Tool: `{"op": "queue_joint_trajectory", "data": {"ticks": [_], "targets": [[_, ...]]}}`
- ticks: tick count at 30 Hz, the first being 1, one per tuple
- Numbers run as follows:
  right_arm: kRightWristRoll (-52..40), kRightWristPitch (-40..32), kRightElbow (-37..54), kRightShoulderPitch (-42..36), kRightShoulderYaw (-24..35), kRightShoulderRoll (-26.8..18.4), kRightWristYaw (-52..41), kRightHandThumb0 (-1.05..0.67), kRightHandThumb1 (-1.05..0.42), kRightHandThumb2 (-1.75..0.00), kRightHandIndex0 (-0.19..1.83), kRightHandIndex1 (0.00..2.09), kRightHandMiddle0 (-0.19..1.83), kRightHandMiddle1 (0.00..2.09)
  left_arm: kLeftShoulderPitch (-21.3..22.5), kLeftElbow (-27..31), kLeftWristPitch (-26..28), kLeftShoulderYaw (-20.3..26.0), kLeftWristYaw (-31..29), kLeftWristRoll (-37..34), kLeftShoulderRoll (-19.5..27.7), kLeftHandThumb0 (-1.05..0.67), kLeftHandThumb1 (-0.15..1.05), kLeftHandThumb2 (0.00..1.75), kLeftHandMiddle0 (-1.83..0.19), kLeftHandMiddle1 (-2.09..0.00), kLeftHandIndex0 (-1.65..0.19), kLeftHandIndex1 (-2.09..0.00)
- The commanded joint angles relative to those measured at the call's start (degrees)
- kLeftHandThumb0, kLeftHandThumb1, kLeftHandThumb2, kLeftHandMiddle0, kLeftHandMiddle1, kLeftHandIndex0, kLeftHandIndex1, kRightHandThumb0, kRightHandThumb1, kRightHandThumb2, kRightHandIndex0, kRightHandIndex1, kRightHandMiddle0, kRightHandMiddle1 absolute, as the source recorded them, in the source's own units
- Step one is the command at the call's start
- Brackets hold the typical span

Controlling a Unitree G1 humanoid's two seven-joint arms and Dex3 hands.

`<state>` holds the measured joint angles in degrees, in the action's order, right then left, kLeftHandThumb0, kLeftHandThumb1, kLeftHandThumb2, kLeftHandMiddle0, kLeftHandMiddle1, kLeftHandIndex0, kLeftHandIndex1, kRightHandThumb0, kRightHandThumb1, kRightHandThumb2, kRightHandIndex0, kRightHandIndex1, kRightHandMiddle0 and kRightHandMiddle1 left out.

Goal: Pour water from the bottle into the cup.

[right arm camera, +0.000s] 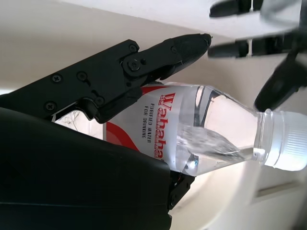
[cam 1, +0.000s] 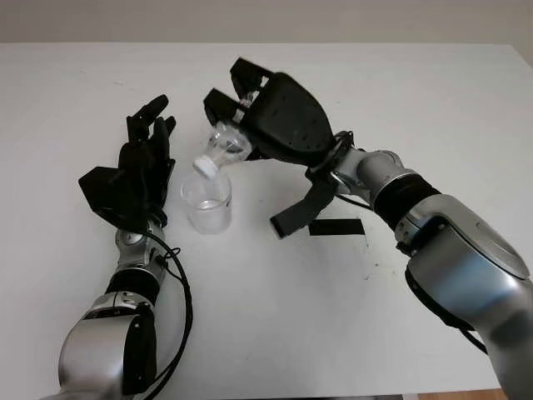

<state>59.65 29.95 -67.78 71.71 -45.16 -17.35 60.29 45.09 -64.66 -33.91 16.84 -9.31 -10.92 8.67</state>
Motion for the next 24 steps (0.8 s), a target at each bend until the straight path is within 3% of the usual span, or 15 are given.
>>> {"op": "queue_joint_trajectory", "data": {"ticks": [1,3,5,6,9,13,18,24], "targets": [[-3.6,2.0,0.5,-1.5,3.1,-0.4,-2.2,-0.46,-1.05,-0.22,1.3,2.09,0.85,2.09,-2.4,-1.3,0.3,-0.1,-0.2,0.2,-0.9,-1.05,1.05,0.45,0.19,-0.87,0.19,-1.08],[-8.9,4.3,1.1,-3.2,7.0,-0.5,-6.7,-0.44,-1.05,-0.2,1.3,2.09,0.87,2.09,-2.5,-1.3,0.3,-0.2,0.1,0.3,-0.9,-1.05,1.05,0.45,0.19,-0.87,0.19,-1.08],[-13.1,5.6,2.0,-4.7,10.1,-0.4,-11.0,-0.41,-1.05,-0.24,1.43,2.09,1.07,2.09,-2.6,-1.2,0.2,-0.3,0.2,0.3,-0.9,-1.05,1.05,0.45,0.19,-0.87,0.19,-1.08],[-17.2,6.5,2.7,-6.1,13.0,-0.2,-14.8,-0.42,-1.05,-0.23,1.4,2.09,1.1,2.09,-2.6,-1.1,0.0,-0.4,0.2,0.5,-0.9,-1.05,1.05,0.45,0.19,-0.87,0.19,-1.08],[-28.4,9.6,4.6,-10.1,20.6,0.6,-25.2,-0.4,-1.05,-0.23,1.39,2.09,1.1,2.09,-2.8,-1.0,-0.3,-0.6,0.1,0.7,-0.9,-1.05,1.05,0.46,0.19,-0.88,0.19,-1.09],[-39.7,7.2,9.9,-15.2,28.3,1.0,-38.8,-0.4,-1.05,-0.34,1.46,2.09,1.14,2.09,-3.1,-0.7,-0.5,-0.6,-0.3,0.4,-1.0,-1.05,1.05,0.47,0.19,-0.85,0.19,-1.07],[-50.1,-3.4,24.1,-23.5,34.9,0.8,-53.6,-0.38,-1.05,-0.36,1.37,2.09,1.07,2.09,-3.4,-0.4,-0.4,-0.5,-0.7,0.2,-1.1,-1.05,1.05,0.46,0.19,-0.88,0.19,-1.1],[-59.9,-25.0,46.2,-32.6,41.2,1.7,-63.7,-0.4,-1.05,-0.36,1.28,2.09,0.97,2.09,-3.5,-0.2,0.2,-0.4,-0.6,0.1,-1.4,-1.05,1.05,0.45,0.19,-0.91,0.19,-1.13]]}}
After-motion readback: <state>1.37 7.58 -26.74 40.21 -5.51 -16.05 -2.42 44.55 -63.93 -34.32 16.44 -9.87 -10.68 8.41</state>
